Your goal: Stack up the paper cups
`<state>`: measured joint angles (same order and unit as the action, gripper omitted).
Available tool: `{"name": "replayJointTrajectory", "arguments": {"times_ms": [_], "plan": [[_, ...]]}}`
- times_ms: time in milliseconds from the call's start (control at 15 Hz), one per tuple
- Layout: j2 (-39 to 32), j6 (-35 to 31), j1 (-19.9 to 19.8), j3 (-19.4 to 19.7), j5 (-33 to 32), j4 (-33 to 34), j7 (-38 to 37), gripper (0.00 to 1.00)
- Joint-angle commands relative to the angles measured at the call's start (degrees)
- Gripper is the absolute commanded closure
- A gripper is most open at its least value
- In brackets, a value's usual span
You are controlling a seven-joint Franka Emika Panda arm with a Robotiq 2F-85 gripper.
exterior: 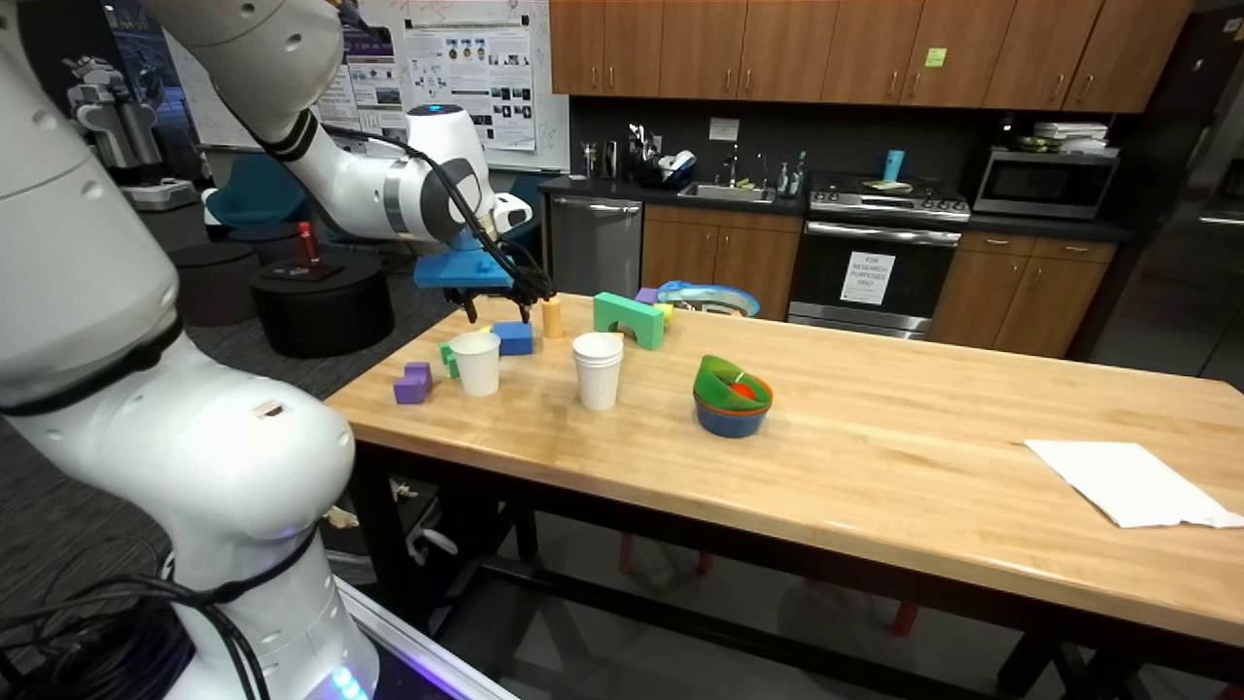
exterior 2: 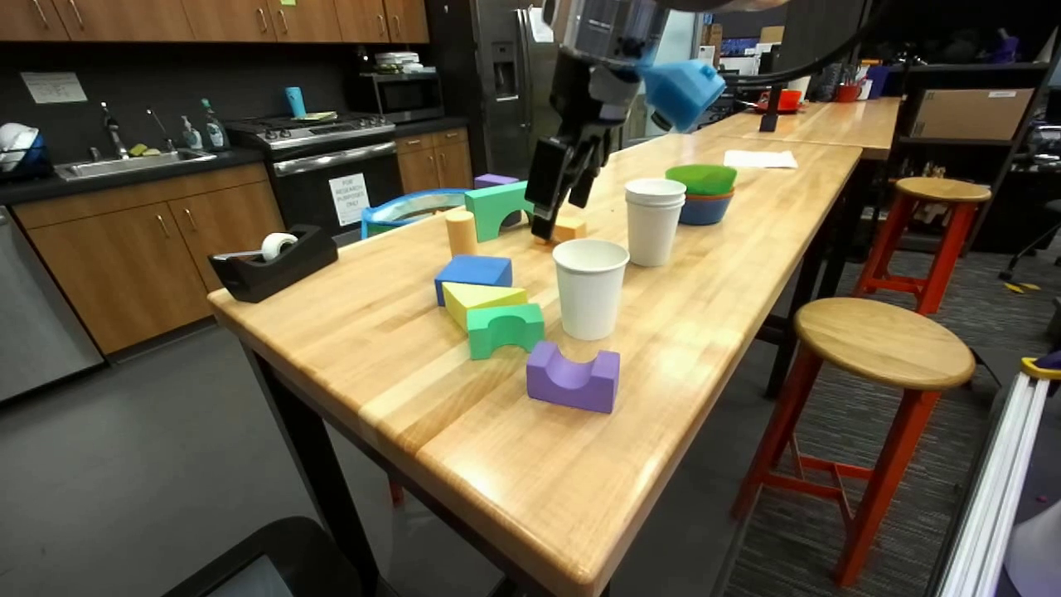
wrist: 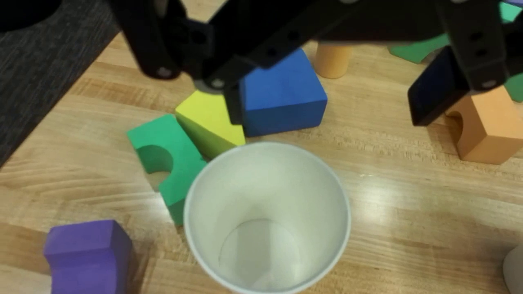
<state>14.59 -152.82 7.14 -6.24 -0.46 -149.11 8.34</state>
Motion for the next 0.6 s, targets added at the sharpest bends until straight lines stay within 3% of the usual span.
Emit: {"name": "replayJointTrajectory", "arguments": {"times_ms": [0, 533], "plan": [[3.39, 1.87, 0.4, -0.07, -0.6, -1.77, -1.21, 0.0], [6.5, 8.6, 0.79, 1.5, 0.53, -3.08, 1.22, 0.0]]}}
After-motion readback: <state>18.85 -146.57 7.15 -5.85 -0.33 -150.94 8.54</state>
